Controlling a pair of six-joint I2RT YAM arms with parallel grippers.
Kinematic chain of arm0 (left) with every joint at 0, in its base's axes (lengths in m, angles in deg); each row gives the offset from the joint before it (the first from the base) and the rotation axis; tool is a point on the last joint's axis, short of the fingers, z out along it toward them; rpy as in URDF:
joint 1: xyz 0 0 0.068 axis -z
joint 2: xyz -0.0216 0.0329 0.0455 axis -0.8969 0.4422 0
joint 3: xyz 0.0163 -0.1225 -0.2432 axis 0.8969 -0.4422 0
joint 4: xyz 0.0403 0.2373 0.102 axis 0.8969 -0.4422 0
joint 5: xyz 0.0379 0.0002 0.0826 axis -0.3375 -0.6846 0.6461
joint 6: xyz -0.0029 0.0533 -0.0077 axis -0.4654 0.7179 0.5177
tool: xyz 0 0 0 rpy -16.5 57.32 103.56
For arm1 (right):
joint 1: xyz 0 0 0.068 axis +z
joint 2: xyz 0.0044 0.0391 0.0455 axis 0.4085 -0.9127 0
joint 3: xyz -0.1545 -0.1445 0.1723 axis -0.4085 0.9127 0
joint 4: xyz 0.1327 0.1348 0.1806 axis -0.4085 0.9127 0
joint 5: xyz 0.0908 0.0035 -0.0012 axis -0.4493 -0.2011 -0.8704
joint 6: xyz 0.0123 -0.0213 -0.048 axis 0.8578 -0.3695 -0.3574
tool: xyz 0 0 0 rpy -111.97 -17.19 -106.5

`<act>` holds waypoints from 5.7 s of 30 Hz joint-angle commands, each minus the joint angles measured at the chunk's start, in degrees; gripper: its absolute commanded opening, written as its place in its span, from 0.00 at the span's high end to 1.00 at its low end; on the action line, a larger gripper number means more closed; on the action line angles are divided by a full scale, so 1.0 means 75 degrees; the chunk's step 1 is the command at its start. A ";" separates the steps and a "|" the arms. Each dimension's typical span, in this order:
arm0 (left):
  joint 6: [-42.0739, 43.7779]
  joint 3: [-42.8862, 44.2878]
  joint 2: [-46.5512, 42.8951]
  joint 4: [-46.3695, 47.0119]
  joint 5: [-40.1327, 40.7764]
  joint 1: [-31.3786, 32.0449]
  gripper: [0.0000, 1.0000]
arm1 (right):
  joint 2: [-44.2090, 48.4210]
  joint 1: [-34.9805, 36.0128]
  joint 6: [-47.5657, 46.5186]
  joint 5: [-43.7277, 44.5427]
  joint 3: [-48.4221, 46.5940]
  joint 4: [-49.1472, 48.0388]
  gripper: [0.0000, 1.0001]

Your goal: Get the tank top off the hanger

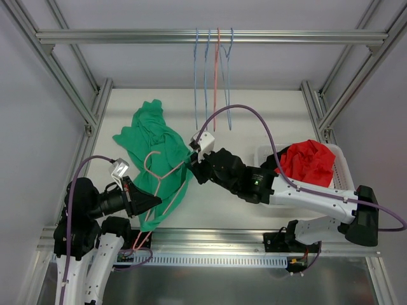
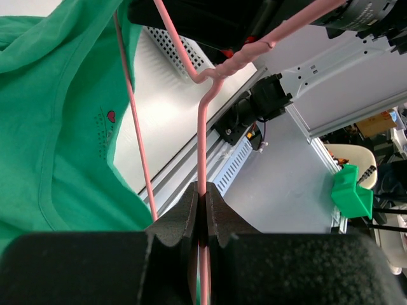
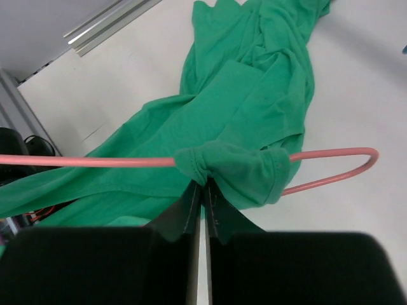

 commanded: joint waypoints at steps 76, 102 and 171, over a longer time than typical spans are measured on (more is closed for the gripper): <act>-0.0146 0.3557 0.5206 0.2532 0.4951 0.1103 1.00 | 0.4500 -0.1689 0.1658 -0.0101 0.0989 0.3111 0.00; 0.0558 0.8881 1.0625 0.2204 0.6455 0.2230 1.00 | 0.2944 -0.1829 0.1915 -0.0464 0.1586 0.2901 0.01; 0.1906 0.0231 0.0382 0.1384 0.9057 0.2218 0.01 | 0.3820 -0.1138 -0.0757 0.6719 -0.5304 0.7763 1.00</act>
